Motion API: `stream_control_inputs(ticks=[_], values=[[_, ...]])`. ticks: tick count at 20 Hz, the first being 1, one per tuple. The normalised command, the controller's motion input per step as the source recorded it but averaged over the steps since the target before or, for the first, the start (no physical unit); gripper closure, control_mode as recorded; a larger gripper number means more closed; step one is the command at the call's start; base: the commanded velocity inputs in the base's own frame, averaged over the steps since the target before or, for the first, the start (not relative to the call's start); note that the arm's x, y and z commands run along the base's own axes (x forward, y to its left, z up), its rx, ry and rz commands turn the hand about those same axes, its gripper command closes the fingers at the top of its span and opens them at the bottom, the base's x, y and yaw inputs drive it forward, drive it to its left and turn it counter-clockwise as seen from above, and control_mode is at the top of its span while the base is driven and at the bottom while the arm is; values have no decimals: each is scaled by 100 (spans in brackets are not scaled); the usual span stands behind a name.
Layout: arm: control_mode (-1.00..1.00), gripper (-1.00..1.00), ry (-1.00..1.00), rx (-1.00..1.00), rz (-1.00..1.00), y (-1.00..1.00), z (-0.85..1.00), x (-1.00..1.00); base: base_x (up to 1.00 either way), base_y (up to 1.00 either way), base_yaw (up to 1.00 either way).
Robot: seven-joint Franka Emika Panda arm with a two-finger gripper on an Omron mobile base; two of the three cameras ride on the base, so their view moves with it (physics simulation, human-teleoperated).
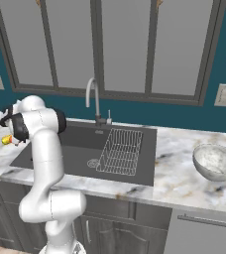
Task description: Remove the squash and corn from the sink. Then move the bowl and cup from the counter to the sink for washing.
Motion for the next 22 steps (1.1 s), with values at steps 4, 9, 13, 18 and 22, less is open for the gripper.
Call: stream_control_inputs(ticks=[4,9,13,18,22], values=[[-100,100,6,0,-7,14,-14,-2,0,0,0],[-100,100,7,0,-7,8,-17,-8,0,0,0],[-100,-100,11,0,-9,2,-20,-9,0,0,0],[-100,-100,14,0,-9,0,-20,-10,0,0,0],[-100,-100,6,0,-9,1,-13,-11,0,0,0]])
